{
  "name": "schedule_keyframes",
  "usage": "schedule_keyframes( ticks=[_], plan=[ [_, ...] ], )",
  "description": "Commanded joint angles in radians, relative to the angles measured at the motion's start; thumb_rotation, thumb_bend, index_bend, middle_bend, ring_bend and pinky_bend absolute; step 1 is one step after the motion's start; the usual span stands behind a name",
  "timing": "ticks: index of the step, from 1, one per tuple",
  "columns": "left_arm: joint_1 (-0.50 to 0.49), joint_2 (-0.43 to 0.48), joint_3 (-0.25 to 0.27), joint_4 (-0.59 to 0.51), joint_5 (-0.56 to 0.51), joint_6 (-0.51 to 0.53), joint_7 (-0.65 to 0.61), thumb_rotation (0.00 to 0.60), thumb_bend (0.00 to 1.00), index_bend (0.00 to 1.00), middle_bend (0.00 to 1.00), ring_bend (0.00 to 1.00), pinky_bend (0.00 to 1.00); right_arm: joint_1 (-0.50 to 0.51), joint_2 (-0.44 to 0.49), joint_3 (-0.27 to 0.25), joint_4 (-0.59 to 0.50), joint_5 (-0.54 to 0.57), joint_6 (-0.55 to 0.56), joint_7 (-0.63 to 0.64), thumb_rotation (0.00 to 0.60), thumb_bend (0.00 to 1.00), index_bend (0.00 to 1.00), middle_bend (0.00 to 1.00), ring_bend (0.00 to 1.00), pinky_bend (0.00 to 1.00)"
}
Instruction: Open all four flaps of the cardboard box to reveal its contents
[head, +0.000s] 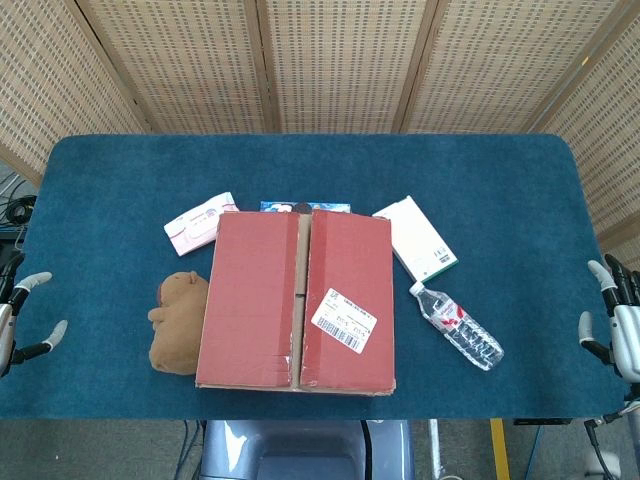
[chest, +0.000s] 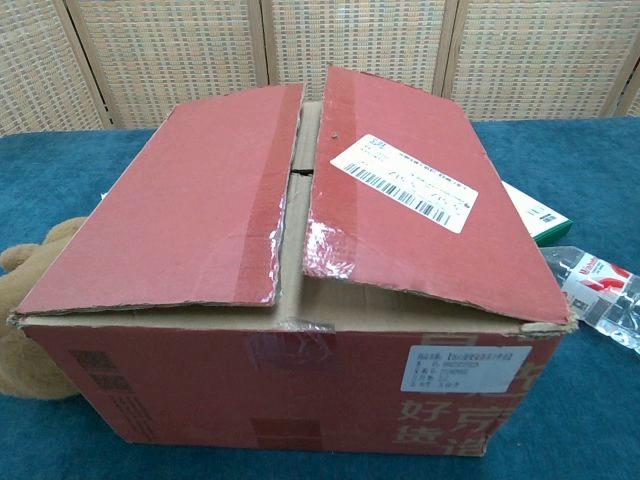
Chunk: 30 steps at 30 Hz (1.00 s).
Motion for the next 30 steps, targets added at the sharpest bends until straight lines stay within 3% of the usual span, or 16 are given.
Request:
schedule_keyframes(
  ticks=[1,23,30],
  plan=[
    [-0.001,-0.001,0.000,0.000,-0.001,-0.001,0.001,0.478,0.32,0.21,0.00,0.00,0.00,0.002,-0.001,0.000,0.001,0.000,-0.002,0.001,0.600,0.65,0.07,0.00,0.00,0.00],
    [0.001,0.012,0.008,-0.020,-0.003,-0.004,0.023,0.478,0.32,0.21,0.00,0.00,0.00,0.029,0.018,0.001,0.001,-0.065,-0.016,0.054,0.600,0.67,0.07,0.00,0.00,0.00],
    [-0.002,0.014,0.023,-0.027,0.000,-0.019,0.058,0.496,0.32,0.21,0.00,0.00,0.00,0.092,0.063,0.019,-0.026,-0.151,-0.057,0.130,0.600,0.84,0.07,0.02,0.00,0.00]
  ],
)
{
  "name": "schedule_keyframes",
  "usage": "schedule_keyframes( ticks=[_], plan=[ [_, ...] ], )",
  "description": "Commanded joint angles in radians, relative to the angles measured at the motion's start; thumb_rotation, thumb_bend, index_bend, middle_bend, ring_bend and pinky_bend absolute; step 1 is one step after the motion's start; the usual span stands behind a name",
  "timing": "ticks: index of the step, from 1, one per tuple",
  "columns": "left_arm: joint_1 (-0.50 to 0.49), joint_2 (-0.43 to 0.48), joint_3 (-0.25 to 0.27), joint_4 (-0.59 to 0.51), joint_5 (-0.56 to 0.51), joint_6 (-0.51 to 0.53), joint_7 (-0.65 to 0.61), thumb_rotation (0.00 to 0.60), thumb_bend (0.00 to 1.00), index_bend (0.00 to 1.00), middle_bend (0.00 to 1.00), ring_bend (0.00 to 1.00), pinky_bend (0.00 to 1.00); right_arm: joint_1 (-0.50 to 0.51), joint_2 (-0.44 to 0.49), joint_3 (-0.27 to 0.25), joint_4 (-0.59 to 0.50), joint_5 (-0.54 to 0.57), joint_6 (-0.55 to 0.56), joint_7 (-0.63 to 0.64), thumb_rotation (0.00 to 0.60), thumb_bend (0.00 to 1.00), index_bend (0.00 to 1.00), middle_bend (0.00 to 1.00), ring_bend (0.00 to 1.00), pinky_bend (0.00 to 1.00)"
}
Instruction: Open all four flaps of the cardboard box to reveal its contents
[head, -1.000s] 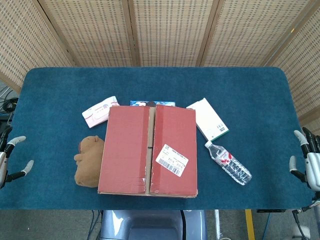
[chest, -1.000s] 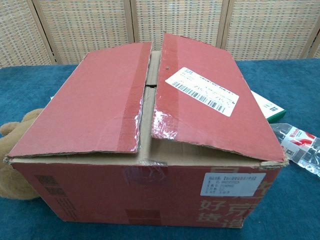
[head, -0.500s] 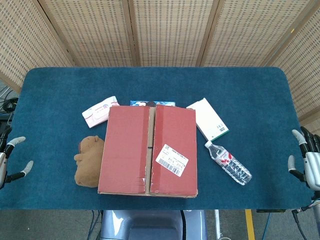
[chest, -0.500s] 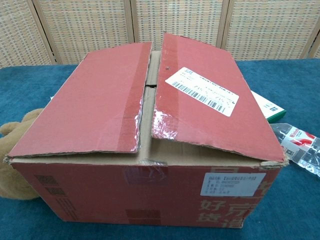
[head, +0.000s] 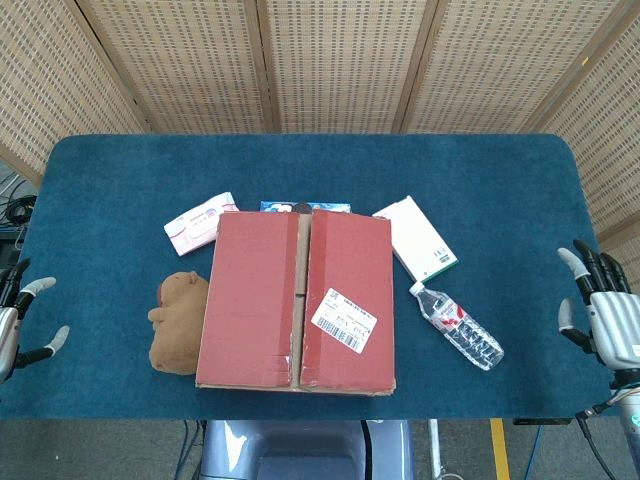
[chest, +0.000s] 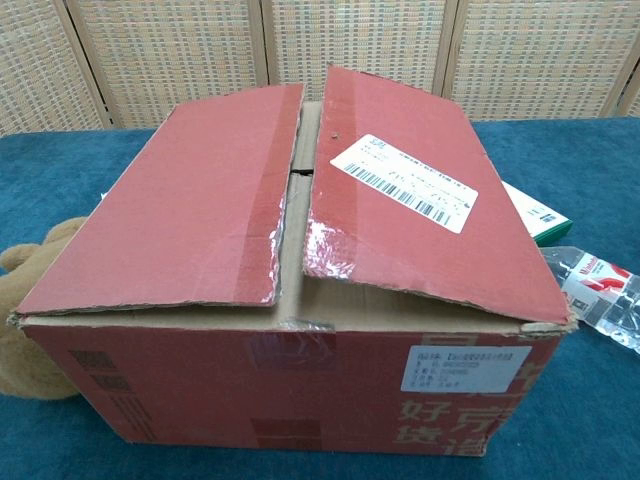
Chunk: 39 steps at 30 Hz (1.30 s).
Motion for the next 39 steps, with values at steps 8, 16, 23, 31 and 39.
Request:
schedule_keyframes(
  ticks=[8,16,23,31,39],
  plan=[
    [-0.012,-0.009,0.006,-0.008,0.009,-0.013,0.037,0.498,0.32,0.21,0.00,0.00,0.00,0.150,0.048,0.047,-0.029,-0.128,-0.092,0.148,0.600,1.00,0.10,0.10,0.00,0.00],
    [-0.031,-0.012,0.006,-0.015,0.010,-0.033,0.069,0.497,0.32,0.21,0.00,0.00,0.00,0.290,0.040,0.088,-0.058,-0.147,-0.205,0.224,0.600,1.00,0.19,0.17,0.00,0.00],
    [-0.048,-0.017,0.005,-0.015,-0.003,-0.057,0.096,0.497,0.32,0.21,0.00,0.00,0.00,0.390,0.026,0.101,-0.083,-0.154,-0.299,0.263,0.600,1.00,0.22,0.19,0.00,0.00],
    [-0.067,-0.028,0.001,-0.017,-0.016,-0.075,0.121,0.497,0.32,0.21,0.00,0.00,0.00,0.481,0.000,0.114,-0.103,-0.156,-0.372,0.262,0.600,1.00,0.23,0.21,0.00,0.00],
    [-0.083,-0.037,0.000,-0.014,-0.042,-0.096,0.146,0.496,0.32,0.21,0.00,0.00,0.00,0.571,-0.029,0.140,-0.117,-0.111,-0.443,0.258,0.600,1.00,0.23,0.22,0.00,0.00]
  ],
)
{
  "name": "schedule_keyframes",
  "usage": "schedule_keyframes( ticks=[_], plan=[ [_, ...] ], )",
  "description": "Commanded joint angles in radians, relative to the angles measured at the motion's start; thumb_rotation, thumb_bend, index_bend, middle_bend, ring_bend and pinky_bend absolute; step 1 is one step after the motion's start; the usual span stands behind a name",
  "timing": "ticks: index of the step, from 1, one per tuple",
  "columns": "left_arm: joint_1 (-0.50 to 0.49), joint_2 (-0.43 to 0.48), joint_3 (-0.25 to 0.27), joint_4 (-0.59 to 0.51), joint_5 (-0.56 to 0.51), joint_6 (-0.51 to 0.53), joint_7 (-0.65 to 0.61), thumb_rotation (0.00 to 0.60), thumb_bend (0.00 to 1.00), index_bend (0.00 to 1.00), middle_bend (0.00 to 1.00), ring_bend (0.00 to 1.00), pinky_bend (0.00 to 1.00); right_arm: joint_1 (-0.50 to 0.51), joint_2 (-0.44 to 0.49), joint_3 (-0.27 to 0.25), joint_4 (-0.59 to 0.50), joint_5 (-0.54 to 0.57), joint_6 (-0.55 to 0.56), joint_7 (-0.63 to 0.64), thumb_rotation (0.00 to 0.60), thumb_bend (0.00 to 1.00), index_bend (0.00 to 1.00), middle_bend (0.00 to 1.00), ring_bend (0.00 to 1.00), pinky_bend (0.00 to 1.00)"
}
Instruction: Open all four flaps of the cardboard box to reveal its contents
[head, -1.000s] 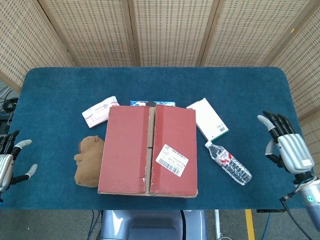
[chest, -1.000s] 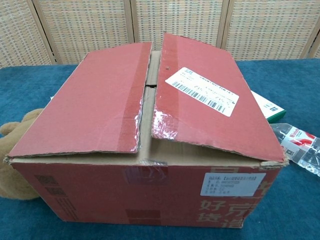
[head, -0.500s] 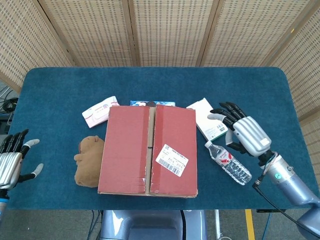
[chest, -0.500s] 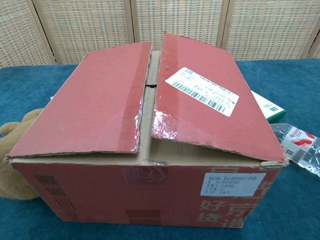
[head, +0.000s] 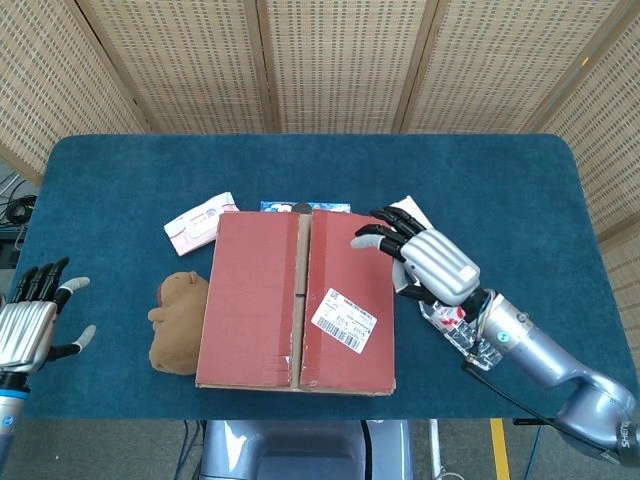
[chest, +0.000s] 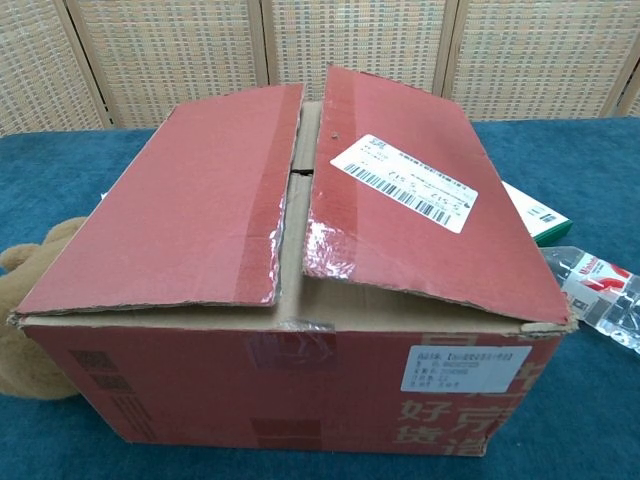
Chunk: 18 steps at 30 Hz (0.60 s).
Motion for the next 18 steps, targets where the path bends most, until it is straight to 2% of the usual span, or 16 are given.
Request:
schedule_keyframes(
  ticks=[1,18],
  plan=[
    [-0.008,-0.002,-0.001,0.002,-0.007,-0.011,0.006,0.496,0.32,0.21,0.00,0.00,0.00,0.048,-0.024,0.013,-0.005,0.022,-0.044,-0.002,0.600,1.00,0.24,0.22,0.00,0.00],
    [-0.032,-0.008,-0.003,0.015,-0.043,-0.033,0.024,0.497,0.32,0.21,0.00,0.00,0.00,0.180,-0.159,0.009,0.033,0.129,-0.151,-0.111,0.600,1.00,0.25,0.24,0.00,0.00]
  ],
)
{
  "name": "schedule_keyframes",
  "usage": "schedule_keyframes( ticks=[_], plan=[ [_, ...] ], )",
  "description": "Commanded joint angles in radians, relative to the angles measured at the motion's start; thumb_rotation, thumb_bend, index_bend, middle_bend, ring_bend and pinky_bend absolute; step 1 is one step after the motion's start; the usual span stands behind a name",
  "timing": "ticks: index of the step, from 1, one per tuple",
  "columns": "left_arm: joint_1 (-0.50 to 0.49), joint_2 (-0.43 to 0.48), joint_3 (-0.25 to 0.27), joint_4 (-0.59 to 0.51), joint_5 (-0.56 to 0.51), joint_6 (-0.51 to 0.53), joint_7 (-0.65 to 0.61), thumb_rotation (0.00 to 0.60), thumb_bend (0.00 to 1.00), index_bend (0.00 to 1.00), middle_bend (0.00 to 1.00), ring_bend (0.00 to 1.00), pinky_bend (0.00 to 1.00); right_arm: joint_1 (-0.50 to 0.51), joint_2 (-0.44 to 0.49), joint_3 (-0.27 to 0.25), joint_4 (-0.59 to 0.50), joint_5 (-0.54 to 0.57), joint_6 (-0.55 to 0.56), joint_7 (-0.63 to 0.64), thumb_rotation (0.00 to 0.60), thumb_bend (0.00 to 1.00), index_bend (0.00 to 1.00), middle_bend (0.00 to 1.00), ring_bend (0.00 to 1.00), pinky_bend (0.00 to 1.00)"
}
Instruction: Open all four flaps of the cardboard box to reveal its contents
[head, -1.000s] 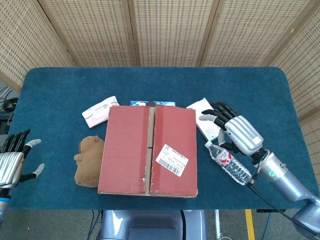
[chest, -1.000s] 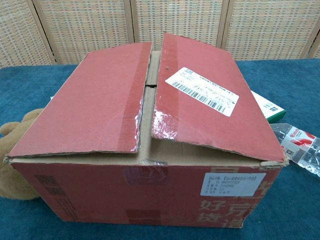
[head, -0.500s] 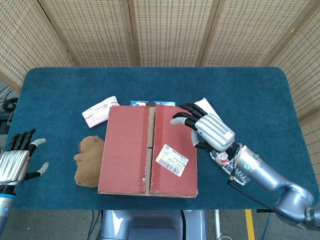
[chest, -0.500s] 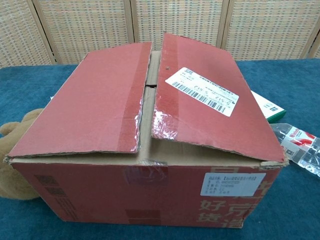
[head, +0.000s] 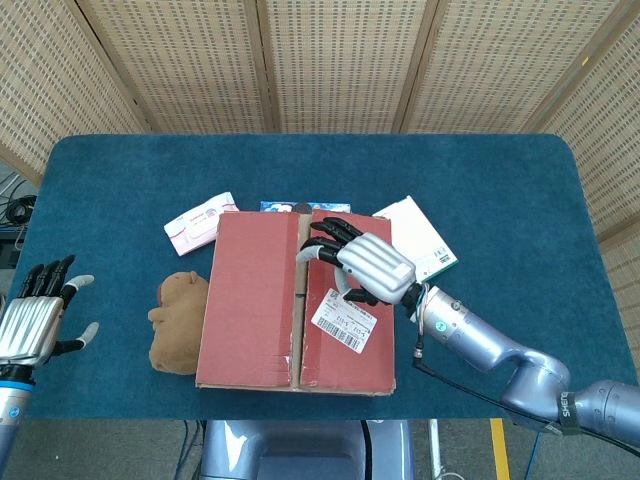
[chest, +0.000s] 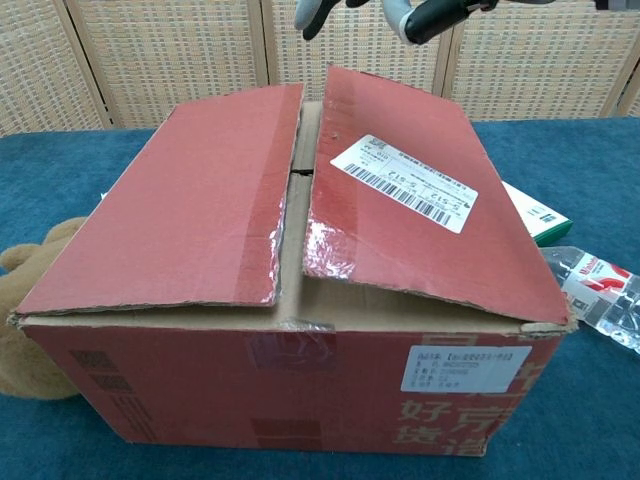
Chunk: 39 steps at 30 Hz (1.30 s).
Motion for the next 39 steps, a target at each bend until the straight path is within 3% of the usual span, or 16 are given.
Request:
schedule_keyframes(
  ticks=[1,28,39],
  plan=[
    [0.000,0.000,0.001,0.001,-0.004,0.000,0.001,0.497,0.32,0.21,0.00,0.00,0.00,0.013,-0.014,-0.004,0.007,0.010,-0.011,-0.016,0.600,1.00,0.25,0.24,0.00,0.00],
    [0.005,0.004,0.015,0.016,-0.060,-0.012,-0.014,0.496,0.33,0.20,0.00,0.00,0.00,0.076,-0.117,-0.046,0.108,0.081,-0.064,-0.067,0.600,1.00,0.27,0.27,0.00,0.00],
    [0.002,0.006,0.019,0.013,-0.068,-0.020,-0.020,0.495,0.33,0.20,0.00,0.00,0.00,0.074,-0.121,-0.059,0.126,0.074,-0.056,-0.064,0.600,1.00,0.29,0.36,0.00,0.00]
  ],
)
